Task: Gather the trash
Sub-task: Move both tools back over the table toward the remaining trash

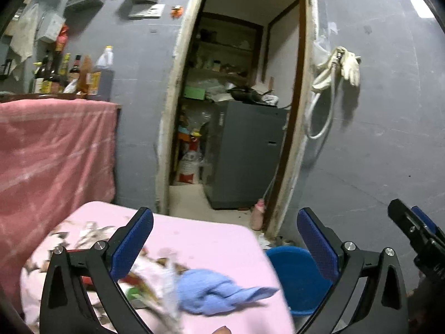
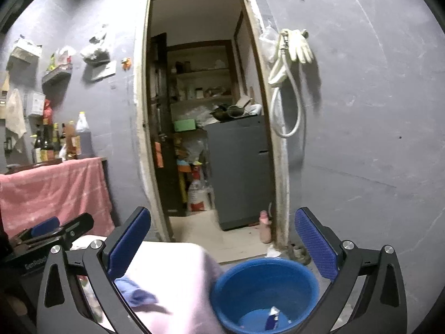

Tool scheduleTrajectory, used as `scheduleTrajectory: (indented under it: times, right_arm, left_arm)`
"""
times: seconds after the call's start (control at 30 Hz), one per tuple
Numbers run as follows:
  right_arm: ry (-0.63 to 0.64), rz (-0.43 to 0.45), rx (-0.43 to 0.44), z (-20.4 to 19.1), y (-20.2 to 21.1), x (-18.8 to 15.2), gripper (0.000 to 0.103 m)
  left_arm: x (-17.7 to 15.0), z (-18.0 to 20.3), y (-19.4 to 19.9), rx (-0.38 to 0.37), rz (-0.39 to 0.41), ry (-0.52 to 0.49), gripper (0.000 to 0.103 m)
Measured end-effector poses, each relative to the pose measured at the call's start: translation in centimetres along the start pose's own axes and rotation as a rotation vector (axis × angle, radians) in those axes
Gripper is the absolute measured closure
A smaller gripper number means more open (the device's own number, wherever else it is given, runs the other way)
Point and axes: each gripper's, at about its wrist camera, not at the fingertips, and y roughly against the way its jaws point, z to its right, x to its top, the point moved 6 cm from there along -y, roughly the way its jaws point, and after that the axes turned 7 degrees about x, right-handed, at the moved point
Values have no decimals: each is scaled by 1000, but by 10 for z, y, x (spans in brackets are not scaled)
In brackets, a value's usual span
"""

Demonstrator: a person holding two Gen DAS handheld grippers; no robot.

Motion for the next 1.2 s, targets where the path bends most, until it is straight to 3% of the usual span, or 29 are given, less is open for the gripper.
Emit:
scheduleTrajectory:
  times: [0.23,0.53,1.03,1.2]
  right_arm:
    - [-27,3,29,-38,0,-11,0]
    - [-3,-79,68,-89,-19,-44,0]
    - [26,-177,101,-137,-37,-93,0]
    - [12,-206,110,-144,-42,-102,0]
  left_arm:
    - [-1,-59,17,79,13,-34,2]
    - [-29,-134,20,193,-50,-35,2]
    - [-73,-203,0,176,-197,-42,2]
    - [-78,-208,-9,131,-233,-37,2]
